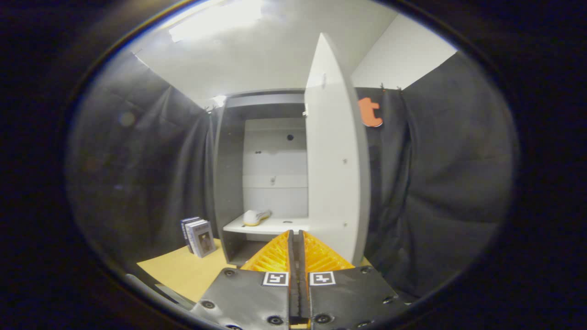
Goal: Open the shoe cabinet door, grab the shoes and put them into the shoe cabinet, then close the shoe cabinet door.
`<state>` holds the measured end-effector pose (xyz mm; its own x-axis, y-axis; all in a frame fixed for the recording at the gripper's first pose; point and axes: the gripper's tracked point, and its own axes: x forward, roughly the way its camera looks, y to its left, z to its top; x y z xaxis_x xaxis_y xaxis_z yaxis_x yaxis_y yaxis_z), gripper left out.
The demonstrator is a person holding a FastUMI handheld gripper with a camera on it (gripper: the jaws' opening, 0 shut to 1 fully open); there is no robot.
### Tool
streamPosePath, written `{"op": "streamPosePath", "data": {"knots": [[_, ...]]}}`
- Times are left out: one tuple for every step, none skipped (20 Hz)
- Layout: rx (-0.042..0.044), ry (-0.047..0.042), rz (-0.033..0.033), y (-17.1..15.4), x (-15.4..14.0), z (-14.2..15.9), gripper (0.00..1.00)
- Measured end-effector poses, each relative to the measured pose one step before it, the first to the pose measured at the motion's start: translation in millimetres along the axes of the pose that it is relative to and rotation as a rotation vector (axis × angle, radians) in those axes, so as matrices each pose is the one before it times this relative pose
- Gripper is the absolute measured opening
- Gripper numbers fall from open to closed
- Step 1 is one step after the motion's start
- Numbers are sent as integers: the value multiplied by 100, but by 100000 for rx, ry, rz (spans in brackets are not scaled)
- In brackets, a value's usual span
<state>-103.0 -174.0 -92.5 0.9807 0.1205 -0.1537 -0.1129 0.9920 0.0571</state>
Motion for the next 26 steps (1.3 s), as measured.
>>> {"op": "streamPosePath", "data": {"knots": [[1676,2071,2848,1044,248,-1118,3],[2054,2418,2437,865,373,-1256,4],[2254,2199,1597,590,672,-1357,4],[2136,2769,1754,574,358,-1347,5],[1430,2903,649,426,536,-1716,6],[1210,3357,765,497,742,-1807,5],[1244,3155,388,212,669,-1716,4],[1172,3479,-199,80,858,-1788,3],[2162,3336,1236,208,679,-1716,3],[1216,3758,-423,128,821,-1942,6],[627,4078,-1118,-143,931,-1874,8],[538,4062,-1429,-226,886,-1883,11],[768,3745,-1313,-278,1065,-1724,13],[717,3519,-1928,-249,1122,-1652,16],[1201,3188,-1,99,1035,-1448,19],[265,3267,-1457,-395,1040,-1650,21],[228,2996,-1967,-451,918,-1389,24],[1218,2651,-1053,-168,890,-1116,24],[1003,2654,-1293,-308,815,-1057,24],[902,2678,-701,-174,1141,-1135,24],[179,2270,-1530,-368,813,-915,25],[-133,1295,-1825,-312,926,-606,26],[54,1069,-907,-126,853,-566,27],[63,1264,-566,-51,809,-642,28],[-66,1395,-494,-136,732,-554,28],[-156,1359,-434,-54,747,-527,28]]}}
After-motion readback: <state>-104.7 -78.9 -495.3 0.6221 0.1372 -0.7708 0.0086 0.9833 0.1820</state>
